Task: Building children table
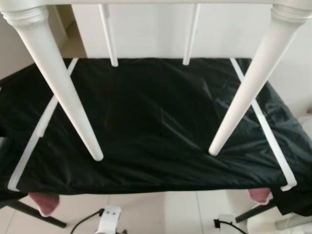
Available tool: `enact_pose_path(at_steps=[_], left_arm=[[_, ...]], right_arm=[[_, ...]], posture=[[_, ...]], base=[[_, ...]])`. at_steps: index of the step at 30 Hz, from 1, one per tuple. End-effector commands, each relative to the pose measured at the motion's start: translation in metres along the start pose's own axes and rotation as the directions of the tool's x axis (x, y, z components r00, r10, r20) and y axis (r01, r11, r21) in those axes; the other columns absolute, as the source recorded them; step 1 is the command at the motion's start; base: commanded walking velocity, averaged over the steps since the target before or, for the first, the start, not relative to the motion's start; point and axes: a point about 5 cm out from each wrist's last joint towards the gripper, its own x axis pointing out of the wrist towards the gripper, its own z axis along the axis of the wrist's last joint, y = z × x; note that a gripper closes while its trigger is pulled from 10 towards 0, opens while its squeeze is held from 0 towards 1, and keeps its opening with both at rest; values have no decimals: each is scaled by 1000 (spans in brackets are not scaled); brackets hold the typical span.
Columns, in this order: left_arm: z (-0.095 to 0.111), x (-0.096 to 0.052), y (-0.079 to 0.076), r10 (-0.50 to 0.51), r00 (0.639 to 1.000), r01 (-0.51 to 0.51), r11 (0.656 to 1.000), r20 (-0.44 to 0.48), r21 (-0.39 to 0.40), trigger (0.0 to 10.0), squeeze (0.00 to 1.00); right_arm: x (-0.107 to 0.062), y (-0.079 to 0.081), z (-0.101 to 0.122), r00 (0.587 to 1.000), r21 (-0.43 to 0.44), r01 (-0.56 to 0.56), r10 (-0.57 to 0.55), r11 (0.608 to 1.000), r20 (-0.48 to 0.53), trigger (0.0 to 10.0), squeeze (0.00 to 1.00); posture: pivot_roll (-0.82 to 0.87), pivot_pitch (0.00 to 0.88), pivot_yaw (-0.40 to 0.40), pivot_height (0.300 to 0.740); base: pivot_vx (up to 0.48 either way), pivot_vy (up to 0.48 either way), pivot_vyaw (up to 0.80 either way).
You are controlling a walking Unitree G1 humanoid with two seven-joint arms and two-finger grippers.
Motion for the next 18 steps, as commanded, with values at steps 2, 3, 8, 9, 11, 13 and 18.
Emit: enact_pose_path(at_steps=[2, 3, 8, 9, 11, 13, 18], left_arm=[[-9, -1, 0, -10, 999, 11, 1000, -31, 10, 10000, 0], [-9, -1, 0, -10, 999, 10, 1000, -32, 9, 10000, 0], [-10, -1, -1, -19, 999, 19, 1000, -32, -12, 10000, 0], [-10, -1, -1, -19, 999, 19, 1000, -32, -12, 10000, 0], [-10, -1, -3, -28, 999, 27, 1000, -34, -5, 10000, 0], [-9, -1, -4, -36, 999, 37, 999, -29, 21, 10000, 0], [-8, -1, -8, -45, 999, 46, 996, -21, 76, 10000, 0]], right_arm=[[-3, 1, -15, 997, -1, 7, -7, 1000, -73, 10000, 0], [-3, 0, -15, 997, -11, 15, -16, 1000, -76, 10000, 0], [-2, 2, -12, 997, -64, 24, -29, 998, -72, 10000, 0], [-2, 2, -12, 997, -64, 24, -29, 998, -72, 10000, 0], [-2, 2, -12, 997, -78, 17, -23, 997, -70, 10000, 0], [-2, 2, -12, 997, -76, 12, -17, 997, -74, 10000, 0], [-2, 2, -13, 997, -88, 6, -13, 996, -79, 10000, 0]], posture=[[-8, 55, -1, 740], [-10, 54, -2, 740], [-10, 51, -3, 740], [-10, 51, -3, 740], [-8, 52, -5, 740], [-7, 54, -5, 740], [-7, 56, -7, 740]], base=[[0, 0, 0], [0, 0, 0], [0, 0, 0], [0, 0, 0], [0, 0, 0], [0, 0, 0], [0, 0, 0]])
